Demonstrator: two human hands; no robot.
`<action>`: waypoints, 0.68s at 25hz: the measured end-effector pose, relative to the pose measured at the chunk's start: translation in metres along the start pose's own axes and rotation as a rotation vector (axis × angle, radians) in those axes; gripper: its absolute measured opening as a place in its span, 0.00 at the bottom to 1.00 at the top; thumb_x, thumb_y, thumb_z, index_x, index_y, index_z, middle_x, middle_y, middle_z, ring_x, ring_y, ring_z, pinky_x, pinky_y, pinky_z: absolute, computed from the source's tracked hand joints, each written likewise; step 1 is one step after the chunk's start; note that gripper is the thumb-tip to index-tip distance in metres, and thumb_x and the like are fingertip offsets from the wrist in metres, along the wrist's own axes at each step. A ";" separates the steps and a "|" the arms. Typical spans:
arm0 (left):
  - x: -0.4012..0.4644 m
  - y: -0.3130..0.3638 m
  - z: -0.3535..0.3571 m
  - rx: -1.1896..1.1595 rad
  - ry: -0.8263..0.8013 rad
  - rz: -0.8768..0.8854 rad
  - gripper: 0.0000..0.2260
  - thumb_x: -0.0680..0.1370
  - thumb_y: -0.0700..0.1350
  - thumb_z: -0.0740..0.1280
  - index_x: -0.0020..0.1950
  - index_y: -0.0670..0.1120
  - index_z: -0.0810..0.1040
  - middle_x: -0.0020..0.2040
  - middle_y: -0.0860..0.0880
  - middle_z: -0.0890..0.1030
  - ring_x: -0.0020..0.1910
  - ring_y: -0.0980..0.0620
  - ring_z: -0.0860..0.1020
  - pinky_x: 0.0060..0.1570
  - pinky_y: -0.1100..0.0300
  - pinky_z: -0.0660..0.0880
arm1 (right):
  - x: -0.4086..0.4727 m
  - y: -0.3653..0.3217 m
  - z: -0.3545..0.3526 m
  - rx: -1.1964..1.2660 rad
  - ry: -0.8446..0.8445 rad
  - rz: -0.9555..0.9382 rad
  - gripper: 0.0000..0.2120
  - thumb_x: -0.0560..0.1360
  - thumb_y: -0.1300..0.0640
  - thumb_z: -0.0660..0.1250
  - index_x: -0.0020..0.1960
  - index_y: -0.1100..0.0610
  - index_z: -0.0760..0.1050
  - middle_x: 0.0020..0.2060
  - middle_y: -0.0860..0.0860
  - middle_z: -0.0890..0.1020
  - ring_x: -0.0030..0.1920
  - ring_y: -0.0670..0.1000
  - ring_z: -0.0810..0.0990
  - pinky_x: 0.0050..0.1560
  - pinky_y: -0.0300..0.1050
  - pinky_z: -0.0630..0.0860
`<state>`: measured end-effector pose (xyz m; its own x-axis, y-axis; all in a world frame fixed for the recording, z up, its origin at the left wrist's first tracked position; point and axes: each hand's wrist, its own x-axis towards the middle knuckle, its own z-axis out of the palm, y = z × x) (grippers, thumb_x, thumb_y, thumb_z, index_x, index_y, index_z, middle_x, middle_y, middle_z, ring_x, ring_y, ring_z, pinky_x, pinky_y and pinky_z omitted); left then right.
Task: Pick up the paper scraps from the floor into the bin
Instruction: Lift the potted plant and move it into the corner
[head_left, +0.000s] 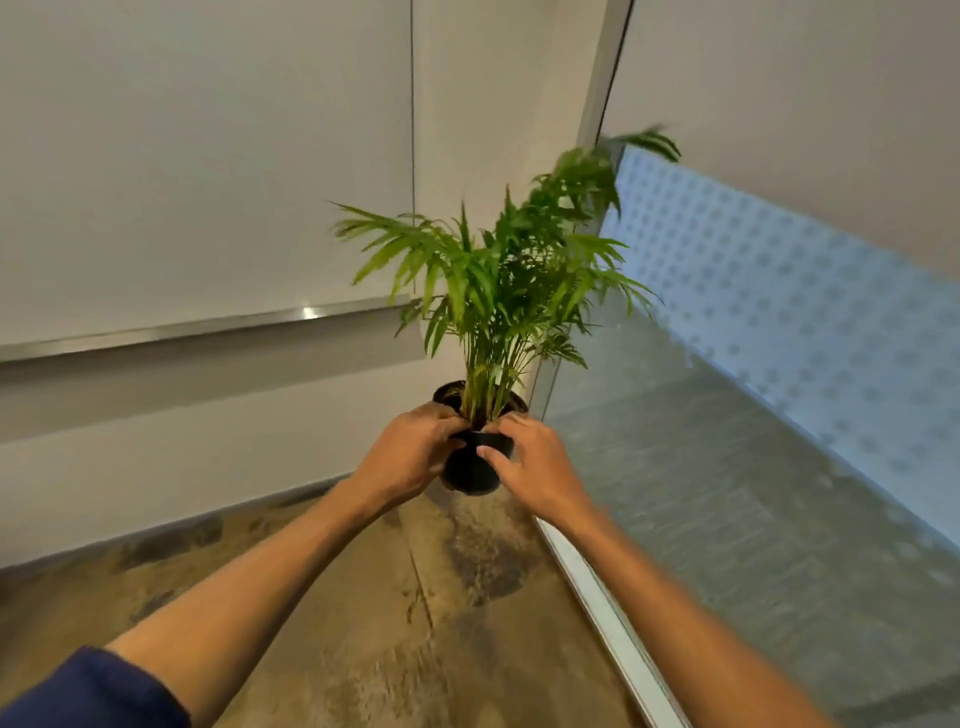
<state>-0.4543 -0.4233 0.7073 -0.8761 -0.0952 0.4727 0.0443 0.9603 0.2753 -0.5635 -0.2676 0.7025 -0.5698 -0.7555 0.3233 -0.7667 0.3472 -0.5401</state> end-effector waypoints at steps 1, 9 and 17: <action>0.015 -0.007 -0.005 -0.005 0.010 0.009 0.11 0.73 0.38 0.71 0.55 0.43 0.82 0.50 0.45 0.82 0.48 0.45 0.79 0.46 0.53 0.76 | 0.015 -0.001 -0.004 -0.016 0.005 0.006 0.12 0.76 0.54 0.69 0.58 0.56 0.80 0.52 0.50 0.81 0.54 0.48 0.76 0.55 0.39 0.70; 0.139 -0.135 0.025 -0.213 0.036 0.032 0.13 0.77 0.40 0.67 0.62 0.43 0.78 0.59 0.45 0.79 0.57 0.48 0.76 0.60 0.57 0.71 | 0.172 0.047 0.016 0.014 0.111 0.062 0.12 0.74 0.55 0.72 0.57 0.55 0.82 0.49 0.49 0.82 0.49 0.46 0.77 0.53 0.43 0.76; 0.262 -0.250 0.077 -0.310 -0.062 0.006 0.10 0.75 0.43 0.66 0.54 0.41 0.81 0.50 0.44 0.82 0.49 0.45 0.79 0.52 0.58 0.73 | 0.318 0.105 0.050 -0.101 0.062 0.172 0.10 0.76 0.55 0.69 0.55 0.57 0.82 0.48 0.51 0.83 0.51 0.50 0.77 0.54 0.47 0.74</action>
<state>-0.7320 -0.6680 0.6976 -0.9024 -0.0642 0.4261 0.1858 0.8343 0.5191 -0.8106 -0.4994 0.7103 -0.7094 -0.6460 0.2820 -0.6806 0.5240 -0.5120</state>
